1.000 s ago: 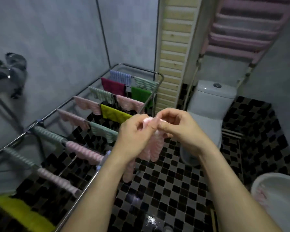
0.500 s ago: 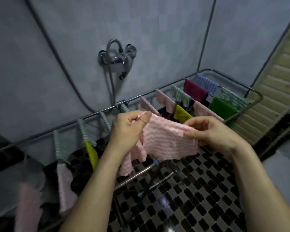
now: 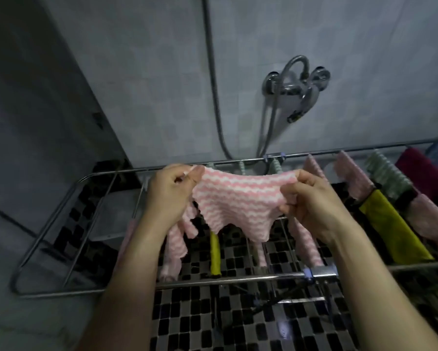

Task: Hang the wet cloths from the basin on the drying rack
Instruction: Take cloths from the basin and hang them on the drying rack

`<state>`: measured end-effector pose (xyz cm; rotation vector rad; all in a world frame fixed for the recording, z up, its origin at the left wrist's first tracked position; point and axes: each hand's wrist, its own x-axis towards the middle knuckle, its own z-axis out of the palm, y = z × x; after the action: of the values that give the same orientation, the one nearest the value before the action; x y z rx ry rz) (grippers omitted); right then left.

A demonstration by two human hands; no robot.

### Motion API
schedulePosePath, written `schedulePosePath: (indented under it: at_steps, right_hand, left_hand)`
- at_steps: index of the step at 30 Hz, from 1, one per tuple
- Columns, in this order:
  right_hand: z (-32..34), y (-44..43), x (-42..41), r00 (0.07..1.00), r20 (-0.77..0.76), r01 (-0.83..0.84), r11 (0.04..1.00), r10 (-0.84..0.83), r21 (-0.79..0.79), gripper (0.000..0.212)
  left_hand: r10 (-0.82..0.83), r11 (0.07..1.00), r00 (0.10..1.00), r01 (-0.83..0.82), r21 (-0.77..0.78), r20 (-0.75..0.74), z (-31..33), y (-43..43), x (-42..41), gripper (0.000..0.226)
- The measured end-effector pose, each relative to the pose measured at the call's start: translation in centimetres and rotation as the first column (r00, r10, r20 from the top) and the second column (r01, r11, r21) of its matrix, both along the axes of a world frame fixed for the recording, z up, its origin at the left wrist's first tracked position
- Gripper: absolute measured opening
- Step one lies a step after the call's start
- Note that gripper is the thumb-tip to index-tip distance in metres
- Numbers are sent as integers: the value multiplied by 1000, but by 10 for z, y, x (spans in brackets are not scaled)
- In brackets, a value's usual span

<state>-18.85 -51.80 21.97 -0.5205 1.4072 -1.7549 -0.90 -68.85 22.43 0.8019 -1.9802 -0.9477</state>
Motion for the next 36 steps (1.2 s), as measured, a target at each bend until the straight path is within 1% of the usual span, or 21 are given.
schedulePosePath:
  at_steps: [3,4,5,6,7,8,10,11,12,14,15,16,18,21,24,26,29,31,34,35,36]
  right_hand:
    - [0,-33,20,986,-146,-71,997,76,44,24]
    - [-1,-44,28,964,-251,-74,995,87,61,21]
    - [-2,-59,36,904,-418,-62,995,87,73,19]
    - [-3,-74,46,804,-589,-43,996,79,75,18]
    - [-3,-85,55,705,-704,-36,996,81,78,16]
    - [-5,-101,67,648,-757,-55,996,88,68,15]
    - [-9,-130,87,612,-785,-102,994,95,41,14]
    - [-9,-140,97,652,-750,-131,991,109,30,14]
    - [-8,-151,105,722,-678,-168,986,140,26,13]
    - [-8,-175,121,872,-420,-261,965,251,34,14]
    - [-11,-193,129,908,-287,-305,952,304,43,15]
    - [-13,-204,133,920,-208,-326,943,331,58,15]
    - [-24,-234,140,925,-144,-339,935,351,103,16]
    - [-54,-278,141,948,-137,-250,937,289,243,14]
    - [-94,-319,135,933,-281,-90,900,226,426,12]
    - [-111,-338,130,916,-332,-32,863,228,504,8]
    - [-129,-364,121,927,-314,5,831,205,557,16]
    - [-144,-378,114,943,-273,-1,821,191,571,17]
    - [-168,-395,104,976,-176,-7,823,129,568,36]
    - [-172,-400,103,985,-149,12,821,89,570,38]
    - [-174,-405,104,989,-139,33,816,58,577,34]
  left_hand:
    - [40,999,997,-41,15,71,8,-23,31,18]
    - [64,998,993,-64,-2,96,9,-34,43,19]
    - [96,995,987,-95,-18,128,10,-46,57,21]
    - [120,993,980,-118,-26,159,10,-60,71,22]
    - [134,991,974,-131,-28,180,10,-70,81,23]
    - [151,988,971,-150,-20,186,10,-82,94,25]
    - [183,983,968,-184,-8,174,12,-104,114,29]
    - [202,979,964,-203,-7,172,13,-113,122,31]
    - [221,974,961,-225,8,169,13,-124,130,32]
    - [255,962,948,-269,52,192,10,-151,147,31]
    - [265,956,938,-286,66,221,6,-170,156,29]
    - [264,954,931,-290,73,251,3,-182,161,28]
    - [247,958,926,-278,74,287,-8,-210,165,25]
    - [165,960,934,-226,166,317,-35,-244,158,25]
    - [-12,921,921,-141,363,389,-80,-284,145,28]
    - [-44,900,908,-146,412,418,-102,-303,134,31]
    - [14,885,901,-212,414,433,-118,-328,116,29]
    - [37,888,885,-242,391,463,-123,-340,106,29]
    - [49,887,856,-274,371,514,-131,-353,92,25]
    - [47,889,847,-277,364,530,-131,-356,87,26]
    - [45,892,839,-278,357,542,-132,-359,82,26]
